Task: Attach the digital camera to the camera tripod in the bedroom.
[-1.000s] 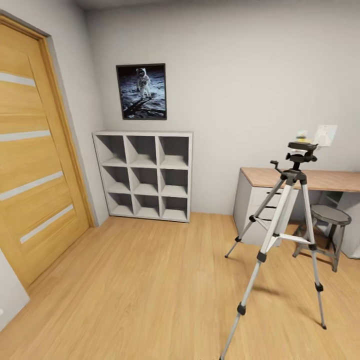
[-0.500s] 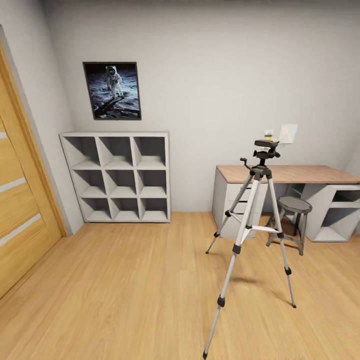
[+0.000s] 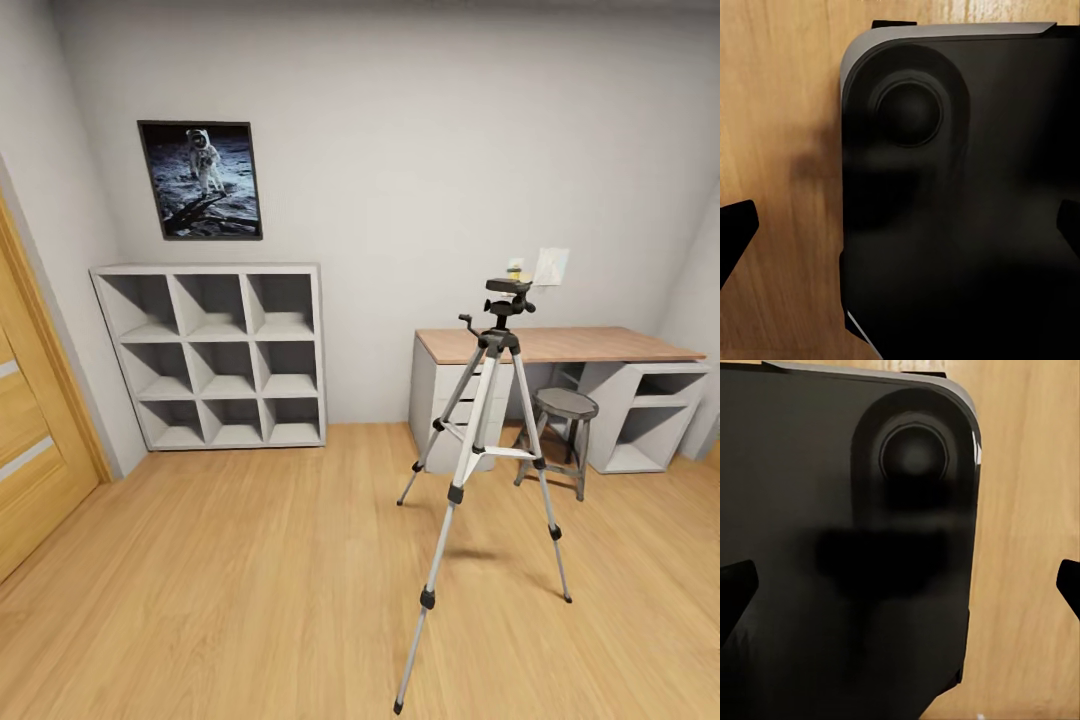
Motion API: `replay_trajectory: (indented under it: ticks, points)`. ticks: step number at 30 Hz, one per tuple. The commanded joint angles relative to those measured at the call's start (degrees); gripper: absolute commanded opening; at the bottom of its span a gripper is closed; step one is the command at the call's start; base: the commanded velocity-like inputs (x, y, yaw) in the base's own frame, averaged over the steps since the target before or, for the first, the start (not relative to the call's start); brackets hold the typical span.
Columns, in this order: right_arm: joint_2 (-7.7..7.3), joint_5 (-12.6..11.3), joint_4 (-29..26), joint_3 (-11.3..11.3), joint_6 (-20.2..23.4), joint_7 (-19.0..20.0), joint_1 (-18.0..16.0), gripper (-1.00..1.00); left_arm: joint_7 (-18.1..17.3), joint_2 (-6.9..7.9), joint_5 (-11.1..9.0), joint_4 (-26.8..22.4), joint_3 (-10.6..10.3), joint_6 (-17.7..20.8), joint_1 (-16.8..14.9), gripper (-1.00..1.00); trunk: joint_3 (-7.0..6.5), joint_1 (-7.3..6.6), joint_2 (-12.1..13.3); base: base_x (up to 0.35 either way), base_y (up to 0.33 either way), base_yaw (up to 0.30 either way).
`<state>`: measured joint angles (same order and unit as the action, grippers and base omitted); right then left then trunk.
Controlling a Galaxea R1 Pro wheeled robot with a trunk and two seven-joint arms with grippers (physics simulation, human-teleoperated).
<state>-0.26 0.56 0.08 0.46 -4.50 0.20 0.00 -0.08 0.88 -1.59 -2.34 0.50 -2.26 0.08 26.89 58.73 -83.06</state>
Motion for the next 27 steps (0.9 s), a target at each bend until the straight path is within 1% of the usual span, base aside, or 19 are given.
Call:
replay_trajectory:
  ticks: [1, 27]
  points:
    - [-0.01, 0.1, 0.0, 0.0, -0.2, 0.0, 0.0, 1.00, 0.0, 0.00, -0.2, 0.0, 0.0, -0.1, 0.0, 1.00, 0.04, 0.00, 0.0, 0.000, 0.000, -0.008]
    - [-0.01, -0.1, 0.0, 0.2, 0.1, -0.3, 0.0, 1.00, 0.0, 0.00, -0.2, 0.0, 0.0, -0.1, 0.0, 1.00, 0.04, 0.00, 0.0, 0.000, 0.000, -0.001]
